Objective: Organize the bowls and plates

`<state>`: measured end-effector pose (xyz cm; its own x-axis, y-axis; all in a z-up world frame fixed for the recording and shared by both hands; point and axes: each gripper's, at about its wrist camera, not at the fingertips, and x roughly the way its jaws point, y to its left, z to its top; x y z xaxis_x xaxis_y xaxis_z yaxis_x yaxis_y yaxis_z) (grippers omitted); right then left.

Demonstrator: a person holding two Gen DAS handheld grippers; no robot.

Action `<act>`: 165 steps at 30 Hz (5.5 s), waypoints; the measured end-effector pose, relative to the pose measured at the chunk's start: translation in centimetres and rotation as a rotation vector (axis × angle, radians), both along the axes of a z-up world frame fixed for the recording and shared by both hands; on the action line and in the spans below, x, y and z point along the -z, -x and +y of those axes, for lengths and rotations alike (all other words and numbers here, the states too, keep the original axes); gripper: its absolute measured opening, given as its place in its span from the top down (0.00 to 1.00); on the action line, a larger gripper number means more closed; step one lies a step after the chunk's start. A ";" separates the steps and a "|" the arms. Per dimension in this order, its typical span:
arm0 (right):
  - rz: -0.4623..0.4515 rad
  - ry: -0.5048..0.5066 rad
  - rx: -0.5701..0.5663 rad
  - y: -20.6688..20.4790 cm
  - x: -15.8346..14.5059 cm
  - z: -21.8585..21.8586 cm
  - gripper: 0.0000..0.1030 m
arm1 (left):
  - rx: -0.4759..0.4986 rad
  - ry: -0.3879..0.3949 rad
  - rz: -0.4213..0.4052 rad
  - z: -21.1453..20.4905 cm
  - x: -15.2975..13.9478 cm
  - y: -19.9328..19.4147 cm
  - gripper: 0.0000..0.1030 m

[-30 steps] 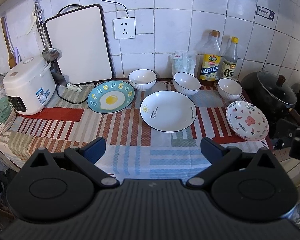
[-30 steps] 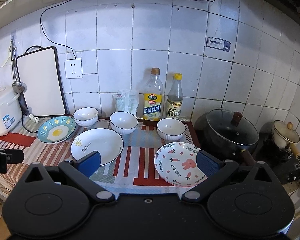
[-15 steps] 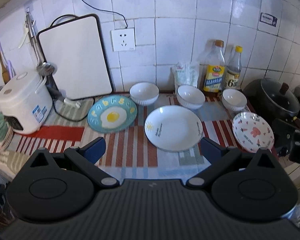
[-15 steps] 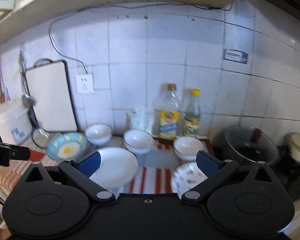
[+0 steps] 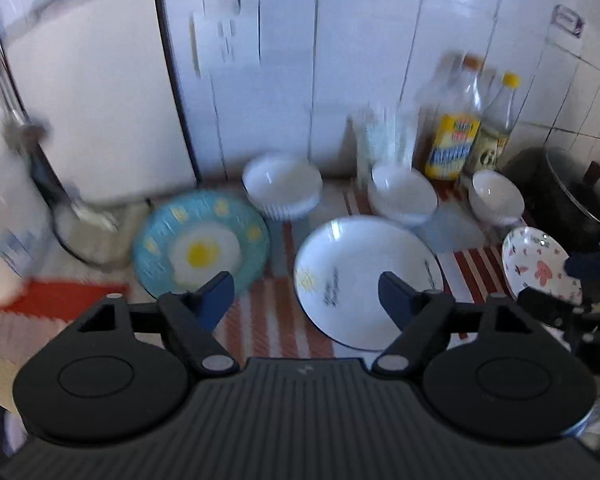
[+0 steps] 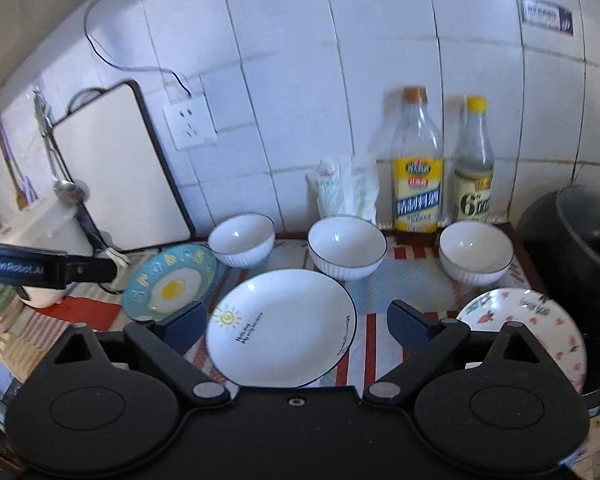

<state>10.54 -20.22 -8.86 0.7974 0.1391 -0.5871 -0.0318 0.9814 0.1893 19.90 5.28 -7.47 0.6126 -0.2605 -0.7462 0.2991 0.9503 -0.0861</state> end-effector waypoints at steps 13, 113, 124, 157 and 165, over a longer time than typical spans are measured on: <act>0.133 -0.178 0.074 -6.4 9.7 -1.5 0.08 | 0.050 -0.072 0.179 -1.9 10.9 -7.5 0.46; 0.267 -0.061 0.042 0.2 10.5 -3.1 0.61 | 0.289 -0.173 0.373 -5.0 10.5 1.1 0.83; 0.126 -0.038 0.012 5.0 4.3 -3.9 0.41 | 0.377 -0.142 0.290 -6.7 5.0 4.8 0.76; 0.025 0.112 -0.024 13.5 -3.6 -19.0 0.30 | 0.360 -0.062 0.117 -22.3 -3.5 10.9 0.38; 0.092 0.193 0.072 10.1 -0.9 -21.8 0.29 | 0.262 -0.071 0.057 -24.4 -2.4 10.0 0.29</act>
<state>0.45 -41.98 -7.92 0.7432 -0.0376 -0.6680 0.0480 0.9988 -0.0029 9.90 -19.08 -5.12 0.4879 -0.3500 -0.7996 0.5321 0.8455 -0.0454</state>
